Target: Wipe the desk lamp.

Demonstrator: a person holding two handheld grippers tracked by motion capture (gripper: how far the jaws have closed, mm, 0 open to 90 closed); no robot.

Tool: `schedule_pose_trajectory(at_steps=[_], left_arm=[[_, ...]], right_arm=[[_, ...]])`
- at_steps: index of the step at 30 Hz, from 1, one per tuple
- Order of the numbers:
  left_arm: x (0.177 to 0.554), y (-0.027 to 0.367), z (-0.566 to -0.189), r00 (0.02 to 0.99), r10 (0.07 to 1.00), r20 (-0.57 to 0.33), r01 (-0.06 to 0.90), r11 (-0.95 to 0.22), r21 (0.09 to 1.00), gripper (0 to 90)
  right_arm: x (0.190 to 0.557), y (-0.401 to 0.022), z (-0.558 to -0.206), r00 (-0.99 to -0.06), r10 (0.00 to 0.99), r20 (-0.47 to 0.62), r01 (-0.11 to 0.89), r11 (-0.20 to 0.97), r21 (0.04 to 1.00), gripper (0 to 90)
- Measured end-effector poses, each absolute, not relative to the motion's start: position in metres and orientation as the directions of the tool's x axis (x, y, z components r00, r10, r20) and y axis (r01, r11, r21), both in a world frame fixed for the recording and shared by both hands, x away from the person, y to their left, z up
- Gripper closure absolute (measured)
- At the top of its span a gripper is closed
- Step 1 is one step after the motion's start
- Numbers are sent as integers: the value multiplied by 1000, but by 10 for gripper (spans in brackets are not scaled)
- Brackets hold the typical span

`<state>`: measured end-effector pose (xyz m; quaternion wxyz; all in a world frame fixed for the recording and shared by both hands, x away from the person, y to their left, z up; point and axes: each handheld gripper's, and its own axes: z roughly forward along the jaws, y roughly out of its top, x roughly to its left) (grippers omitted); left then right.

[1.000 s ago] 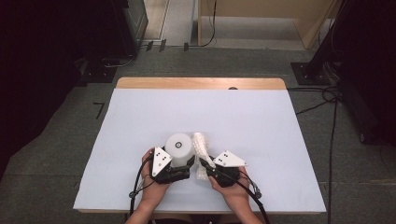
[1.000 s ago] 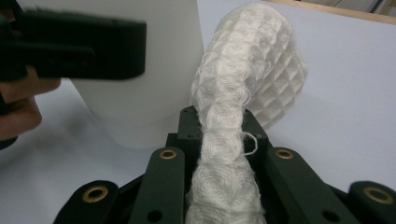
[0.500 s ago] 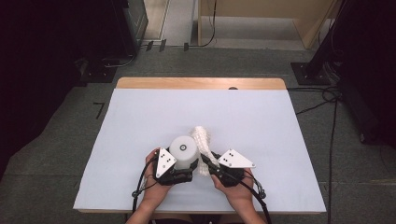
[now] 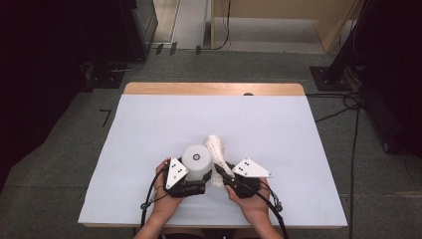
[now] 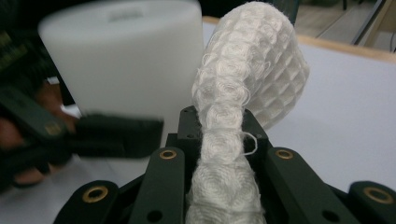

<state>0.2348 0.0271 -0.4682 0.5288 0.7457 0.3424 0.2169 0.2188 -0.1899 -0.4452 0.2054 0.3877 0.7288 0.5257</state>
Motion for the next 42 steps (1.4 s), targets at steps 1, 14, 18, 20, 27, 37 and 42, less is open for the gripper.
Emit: schedule_pose_trajectory(at_steps=[1,14,18,20,27,37,42], left_arm=[[234,26,-469,675,737,-37,280,-209,937,84],[238,38,-455,660,750,-54,249,-151,957,85],[239,34,-459,667,743,-48,262,-173,949,84],[239,32,-462,670,741,-46,267,-183,946,84],[241,24,-471,663,748,17,250,-242,938,84],[250,33,-487,659,752,14,269,-253,929,82],[246,34,-487,640,768,27,265,-253,930,75]], right_arm=[[218,-192,-442,-614,782,104,336,140,931,758],[225,-183,-465,-617,778,122,411,186,892,758],[221,-186,-454,-621,775,118,373,160,914,758],[219,-189,-446,-624,774,111,348,147,926,758],[217,-197,-432,-632,768,103,295,115,948,759],[232,-213,-457,-555,823,115,388,134,912,759],[234,-213,-463,-553,825,117,402,140,905,758]])
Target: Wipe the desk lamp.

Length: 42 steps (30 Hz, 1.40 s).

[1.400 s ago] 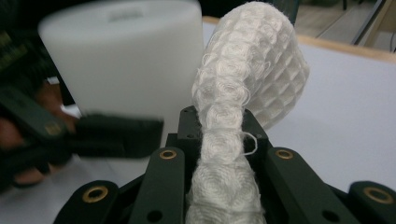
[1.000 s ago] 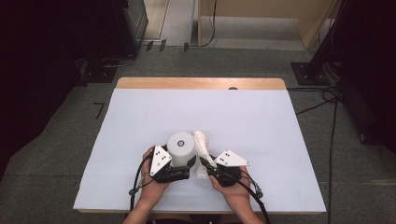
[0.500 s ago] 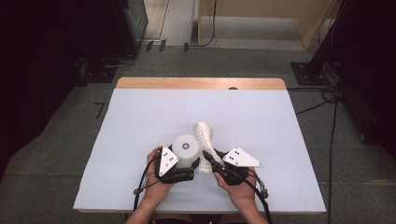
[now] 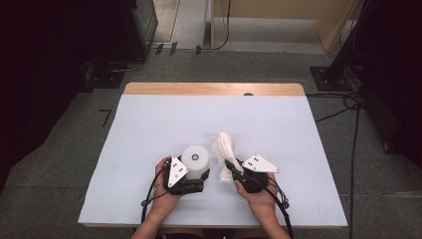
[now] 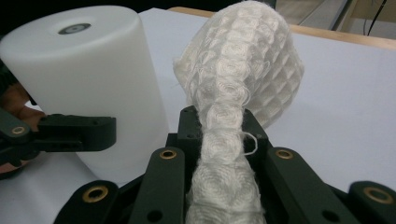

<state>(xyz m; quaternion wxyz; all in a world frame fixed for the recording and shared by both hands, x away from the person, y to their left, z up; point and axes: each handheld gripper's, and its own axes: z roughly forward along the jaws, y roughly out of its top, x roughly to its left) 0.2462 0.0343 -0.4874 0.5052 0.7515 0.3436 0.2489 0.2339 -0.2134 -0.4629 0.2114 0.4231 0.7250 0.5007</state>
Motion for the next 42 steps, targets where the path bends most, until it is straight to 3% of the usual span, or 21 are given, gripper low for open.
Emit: schedule_pose_trajectory(at_steps=[2,8,12,16,19,22,37,42], left_arm=[[242,31,-482,602,798,28,277,-241,930,0],[237,10,-478,474,880,40,326,-218,920,0],[237,10,-479,459,888,37,341,-214,915,79],[241,23,-475,515,857,-11,336,-190,923,82],[246,39,-465,616,782,-99,311,-125,942,84],[246,47,-458,684,717,-131,287,-100,953,85],[243,32,-465,752,658,-52,269,-234,934,85],[244,37,-460,744,666,-56,265,-216,940,85]], right_arm=[[235,-213,-465,-554,824,119,406,143,902,758],[234,-208,-469,-562,819,117,414,156,897,758],[233,-203,-472,-569,815,106,412,171,895,758],[232,-201,-472,-573,814,102,408,174,896,758],[231,-198,-473,-580,808,102,412,183,893,758],[229,-193,-474,-597,796,98,410,199,890,758],[215,-199,-434,-655,754,52,260,161,952,759],[222,-197,-451,-672,738,63,313,205,927,759]])
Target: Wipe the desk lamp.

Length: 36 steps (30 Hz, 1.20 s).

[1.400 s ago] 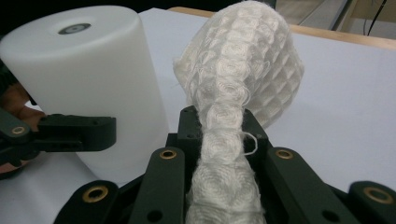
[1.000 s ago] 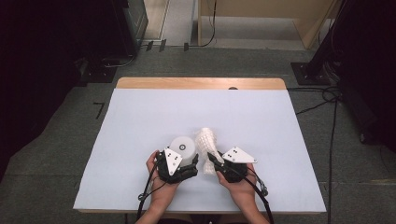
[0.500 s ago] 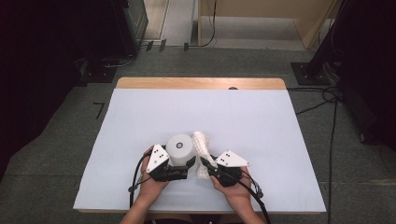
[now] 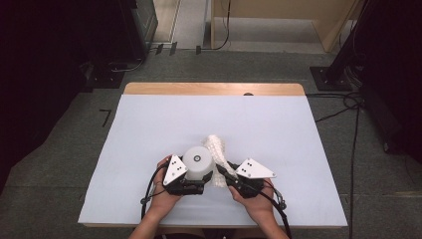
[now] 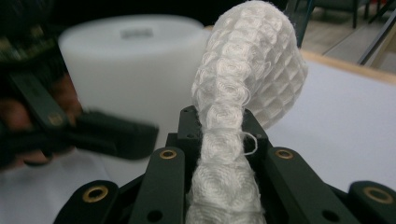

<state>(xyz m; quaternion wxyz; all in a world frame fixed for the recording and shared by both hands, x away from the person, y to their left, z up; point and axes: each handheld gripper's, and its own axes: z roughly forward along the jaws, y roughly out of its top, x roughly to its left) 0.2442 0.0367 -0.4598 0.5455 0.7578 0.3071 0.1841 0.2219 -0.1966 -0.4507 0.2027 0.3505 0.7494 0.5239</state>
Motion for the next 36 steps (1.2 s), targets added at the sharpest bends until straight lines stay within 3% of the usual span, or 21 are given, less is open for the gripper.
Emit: schedule_pose_trajectory(at_steps=[7,14,18,21,24,26,30,32,36], left_arm=[[246,41,-458,737,673,-69,266,-195,944,85],[248,35,-468,730,683,24,223,-271,937,85],[255,34,-479,714,698,59,229,-312,922,85],[256,36,-481,719,694,35,232,-288,929,84],[254,37,-481,674,739,24,253,-261,932,64],[252,38,-480,653,757,-16,288,-228,930,0],[242,31,-480,558,828,-50,357,-185,916,0],[239,23,-480,516,857,5,346,-214,913,0],[239,18,-481,518,855,26,325,-225,919,83]], right_arm=[[226,-188,-466,-671,738,71,366,246,897,758],[223,-197,-451,-657,752,48,316,217,924,758],[228,-207,-452,-623,779,72,343,189,920,758],[231,-214,-455,-601,795,82,357,175,918,758],[234,-216,-459,-592,800,98,375,166,912,758],[235,-217,-461,-591,800,104,381,164,910,758],[237,-219,-464,-576,809,117,397,152,905,758],[236,-217,-466,-579,808,111,397,161,903,758],[233,-213,-468,-585,805,98,400,181,899,758]])
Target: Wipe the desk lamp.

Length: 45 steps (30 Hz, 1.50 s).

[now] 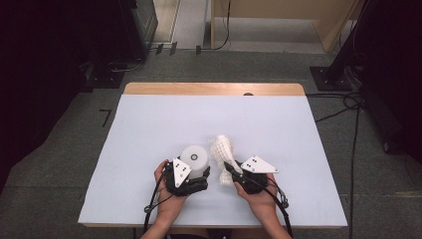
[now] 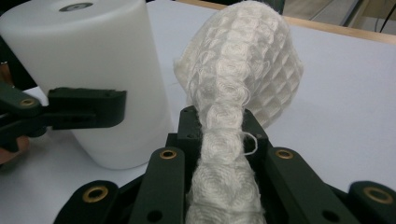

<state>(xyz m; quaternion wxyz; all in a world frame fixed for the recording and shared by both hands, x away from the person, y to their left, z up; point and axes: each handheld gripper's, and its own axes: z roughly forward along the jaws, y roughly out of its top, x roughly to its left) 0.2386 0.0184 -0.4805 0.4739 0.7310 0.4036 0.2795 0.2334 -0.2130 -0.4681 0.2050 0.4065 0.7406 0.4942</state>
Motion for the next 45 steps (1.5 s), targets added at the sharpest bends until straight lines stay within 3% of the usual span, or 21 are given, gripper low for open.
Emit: schedule_pose_trajectory(at_steps=[6,14,17,23,32,35,45], left_arm=[[244,25,-472,550,835,27,320,-241,916,86],[246,32,-454,651,756,-65,288,-167,943,87],[243,29,-455,663,748,-32,276,-204,939,87],[247,29,-458,683,724,-94,328,-189,926,87],[248,25,-459,725,683,-85,322,-227,919,87],[251,31,-455,731,669,-131,331,-181,926,87],[260,44,-452,719,681,-137,325,-155,933,87]], right_arm=[[234,-210,-471,-597,795,105,406,187,894,758],[233,-199,-473,-631,767,118,421,211,882,759],[231,-196,-470,-638,762,111,410,214,887,760],[227,-198,-455,-650,753,105,365,188,912,761],[223,-207,-434,-671,738,66,284,173,943,760],[224,-206,-439,-676,733,75,303,185,935,760],[231,-195,-468,-693,715,88,398,278,874,756]])
